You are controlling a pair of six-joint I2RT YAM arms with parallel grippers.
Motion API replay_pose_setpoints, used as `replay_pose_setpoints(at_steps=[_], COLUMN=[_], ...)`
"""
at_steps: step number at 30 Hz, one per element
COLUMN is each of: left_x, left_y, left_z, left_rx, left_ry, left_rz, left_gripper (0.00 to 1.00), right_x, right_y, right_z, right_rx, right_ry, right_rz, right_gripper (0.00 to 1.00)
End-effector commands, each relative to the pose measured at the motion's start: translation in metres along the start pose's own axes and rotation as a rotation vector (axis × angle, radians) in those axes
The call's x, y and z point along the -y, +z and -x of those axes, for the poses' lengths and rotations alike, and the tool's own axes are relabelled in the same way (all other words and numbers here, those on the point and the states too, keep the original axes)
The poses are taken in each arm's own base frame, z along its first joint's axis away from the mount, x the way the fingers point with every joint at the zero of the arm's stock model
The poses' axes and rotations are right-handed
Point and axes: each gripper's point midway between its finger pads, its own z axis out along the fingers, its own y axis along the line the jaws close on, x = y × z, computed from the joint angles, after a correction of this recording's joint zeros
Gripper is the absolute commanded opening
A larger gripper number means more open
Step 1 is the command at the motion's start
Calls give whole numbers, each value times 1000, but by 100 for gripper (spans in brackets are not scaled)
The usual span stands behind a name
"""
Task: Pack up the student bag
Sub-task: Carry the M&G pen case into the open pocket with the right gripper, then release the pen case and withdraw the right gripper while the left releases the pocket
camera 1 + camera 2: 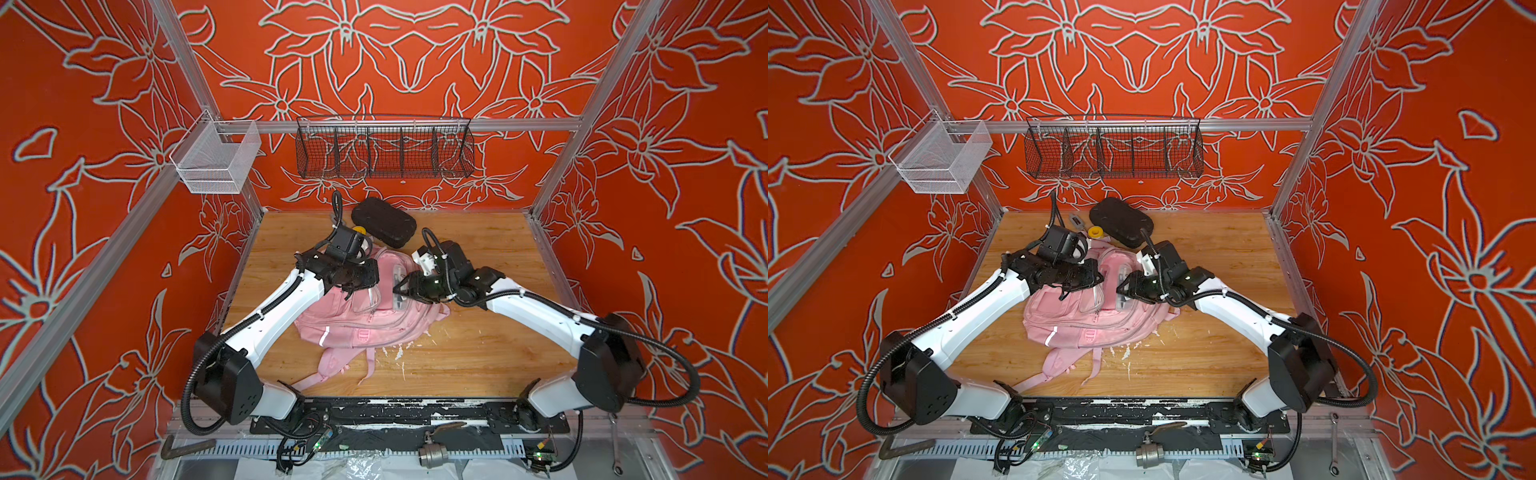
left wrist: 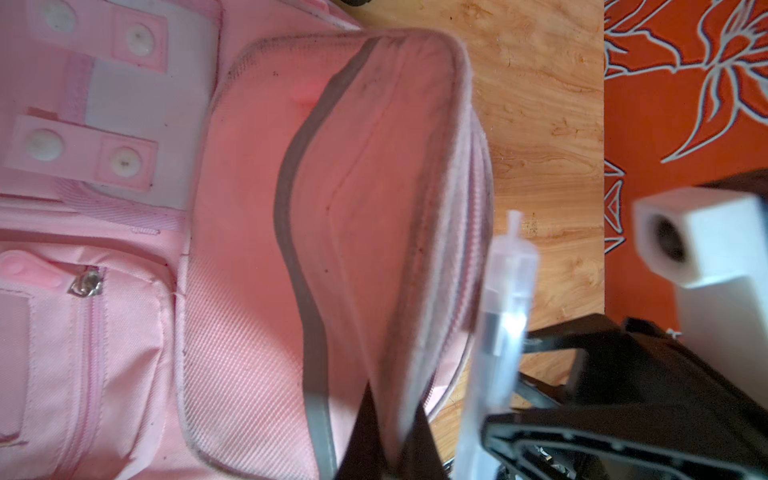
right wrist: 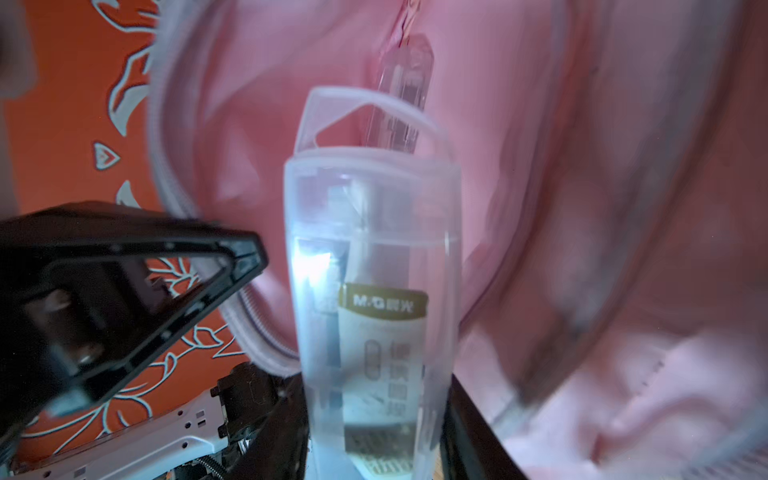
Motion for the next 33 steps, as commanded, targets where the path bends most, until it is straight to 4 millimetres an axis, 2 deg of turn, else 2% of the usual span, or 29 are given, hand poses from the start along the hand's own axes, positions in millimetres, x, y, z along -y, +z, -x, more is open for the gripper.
replay_pose_setpoints(at_steps=[1, 8, 10, 12, 15, 17, 19, 21, 23, 26, 28, 32, 33], left_x=[29, 31, 30, 29, 29, 31, 32, 32, 30, 28, 28, 27, 25], left_y=[-23, -20, -19, -19, -21, -23, -22, -19, -16, -15, -16, -20, -21], left_z=[25, 22, 22, 23, 27, 30, 32, 31, 30, 27, 27, 25, 24], left_rx=[105, 91, 90, 97, 114, 125, 126, 119, 106, 95, 96, 76, 64], left_ry=[44, 40, 37, 36, 39, 41, 42, 42, 42, 51, 66, 186, 235], left_rz=[-114, -128, -128, -123, -114, -116, -121, -123, -113, -108, -105, -74, -62], left_gripper=[0, 0, 0, 0, 0, 0, 0, 0, 0, 3, 11, 38, 42], right_x=[-24, -19, -10, 1, 18, 26, 28, 24, 15, 10, 9, 21, 24], right_y=[3, 43, 51, 58, 58, 50, 42, 33, 24, 7, -7, -42, -49], right_z=[24, 44, 47, 45, 36, 33, 33, 36, 39, 44, 44, 42, 42], right_rx=[63, 23, 22, -5, -37, -16, 1, 17, 35, 63, 88, 148, 167], right_ry=[-3, 60, 91, 111, 119, 115, 97, 73, 40, -10, -42, -88, -108], right_rz=[66, 33, -5, -56, -136, -179, -204, -214, -203, -229, -249, -310, -318], right_gripper=[33, 33, 33, 38, 45, 55, 61, 68, 79, 85, 86, 89, 97])
